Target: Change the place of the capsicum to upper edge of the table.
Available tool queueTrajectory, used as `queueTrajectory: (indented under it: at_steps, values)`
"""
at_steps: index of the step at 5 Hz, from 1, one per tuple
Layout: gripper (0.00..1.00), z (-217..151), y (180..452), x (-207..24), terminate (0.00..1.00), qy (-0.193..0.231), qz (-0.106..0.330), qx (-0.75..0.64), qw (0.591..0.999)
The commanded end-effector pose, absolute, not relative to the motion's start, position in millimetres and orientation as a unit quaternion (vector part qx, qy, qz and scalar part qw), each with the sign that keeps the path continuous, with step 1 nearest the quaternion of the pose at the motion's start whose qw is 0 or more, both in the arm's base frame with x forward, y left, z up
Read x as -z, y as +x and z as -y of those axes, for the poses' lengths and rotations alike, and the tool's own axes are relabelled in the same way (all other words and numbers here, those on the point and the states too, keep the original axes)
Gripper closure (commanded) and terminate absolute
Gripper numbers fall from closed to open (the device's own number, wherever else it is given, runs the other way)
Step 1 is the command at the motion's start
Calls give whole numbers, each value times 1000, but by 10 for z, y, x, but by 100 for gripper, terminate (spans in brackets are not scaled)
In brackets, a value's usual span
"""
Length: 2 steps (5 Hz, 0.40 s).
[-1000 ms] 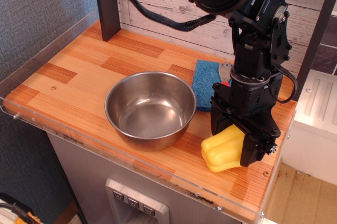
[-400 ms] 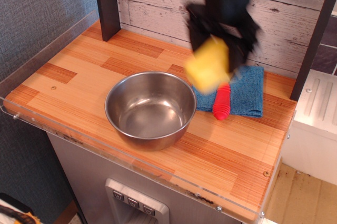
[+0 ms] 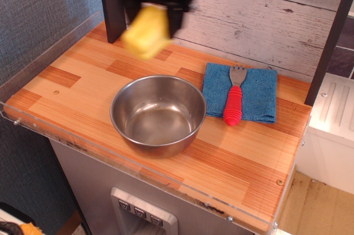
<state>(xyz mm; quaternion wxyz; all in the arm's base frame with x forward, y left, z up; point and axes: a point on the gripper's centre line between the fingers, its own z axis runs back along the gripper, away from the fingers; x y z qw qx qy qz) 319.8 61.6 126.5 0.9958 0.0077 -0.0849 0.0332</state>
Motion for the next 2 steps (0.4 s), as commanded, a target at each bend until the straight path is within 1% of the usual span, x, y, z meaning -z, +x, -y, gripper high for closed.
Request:
queueTrajectory:
  at_steps: [1, 2]
  values:
    - [100, -1479, 3343, -1056, 0, 59, 68, -108, 990]
    - [100, -1568, 3438, -1020, 0, 72, 70, -120, 988]
